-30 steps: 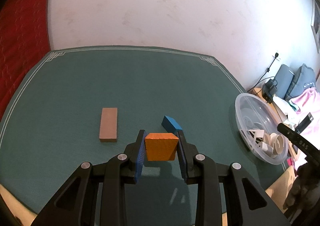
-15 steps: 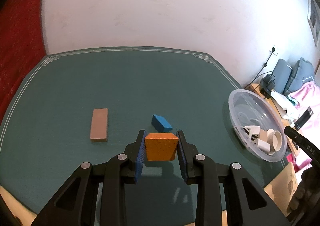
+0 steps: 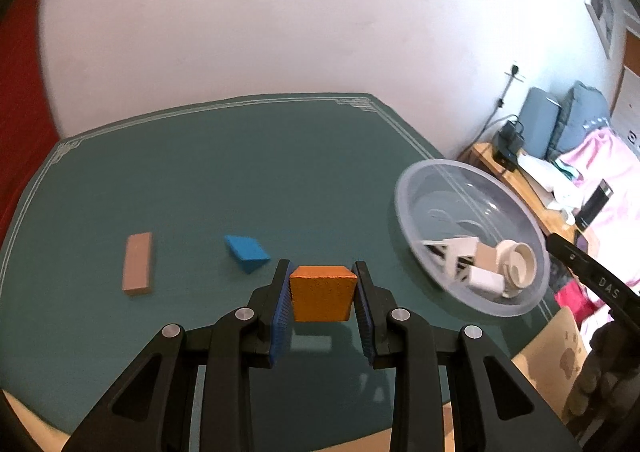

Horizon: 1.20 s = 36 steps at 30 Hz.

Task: Organize rigid objects
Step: 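Carry the orange block over the clear basin and release it with the left gripper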

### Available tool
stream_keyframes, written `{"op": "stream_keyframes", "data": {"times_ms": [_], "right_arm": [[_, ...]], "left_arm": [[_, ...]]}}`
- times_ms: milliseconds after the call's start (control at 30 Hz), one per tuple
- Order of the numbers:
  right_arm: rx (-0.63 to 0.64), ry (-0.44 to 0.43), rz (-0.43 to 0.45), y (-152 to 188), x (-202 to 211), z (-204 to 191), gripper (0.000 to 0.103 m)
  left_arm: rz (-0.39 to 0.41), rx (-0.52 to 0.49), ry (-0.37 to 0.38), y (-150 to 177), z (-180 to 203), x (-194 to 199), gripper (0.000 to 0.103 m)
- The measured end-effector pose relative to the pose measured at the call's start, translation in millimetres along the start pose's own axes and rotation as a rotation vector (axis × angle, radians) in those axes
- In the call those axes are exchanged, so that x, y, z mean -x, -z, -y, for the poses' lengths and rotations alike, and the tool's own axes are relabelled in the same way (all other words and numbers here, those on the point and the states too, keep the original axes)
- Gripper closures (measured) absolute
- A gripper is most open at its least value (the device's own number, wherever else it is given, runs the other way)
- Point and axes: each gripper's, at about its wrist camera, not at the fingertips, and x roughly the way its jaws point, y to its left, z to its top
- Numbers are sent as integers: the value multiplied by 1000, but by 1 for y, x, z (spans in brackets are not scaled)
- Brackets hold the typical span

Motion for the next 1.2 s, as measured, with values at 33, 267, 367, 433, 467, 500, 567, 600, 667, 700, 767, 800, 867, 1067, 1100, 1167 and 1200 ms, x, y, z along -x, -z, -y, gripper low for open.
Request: {"op": "stream_keyframes", "data": {"times_ms": [33,267,367,433,467,500,567,600,667,700,767,800,867,1067,1100,1167,1200], "right_arm": [[-5,-1,2,0,0,2,51],[-29,-14,14,-4,1,13,51],[-38,-22,18,-5,2,17,51],[-44,-26,17,-5,1,20,51],[-47,-28,16,-5,0,21,51],[-50,-29,14,-4,-1,22,51],[-59,-31,10,-4,-2,25,51],[-62,-32,8,-4,-3,26,51],[-70,-34,5,-3,-5,29,51],[-72,-34,5,-3,-5,29,51],[-78,-35,4,-2,-5,30,51],[-79,-36,3,-2,-5,30,51],[-81,-37,2,-2,-5,31,51],[-89,-32,1,-3,-6,33,51],[-90,-31,0,-4,-7,33,51],[-93,-29,-2,-3,-8,34,51],[-94,-29,-2,-3,-8,34,51]], "left_arm": [[0,-10,6,-2,5,0,72],[11,-75,54,-19,47,-4,72],[16,-92,65,-26,62,-8,72],[14,-100,73,-31,69,-11,72],[12,-102,78,-33,72,-13,72],[10,-106,83,-34,74,-14,72],[7,-116,88,-37,80,-18,72],[6,-122,89,-39,84,-20,72],[2,-128,91,-42,88,-24,72],[-1,-130,93,-44,91,-28,72],[-9,-130,97,-46,95,-33,72],[-14,-129,101,-48,98,-37,72],[-19,-133,106,-49,103,-42,72],[-32,-128,135,-51,118,-55,57],[-38,-124,145,-50,117,-56,50],[-23,-118,131,-48,115,-56,39],[-20,-118,122,-48,113,-56,39]]}}
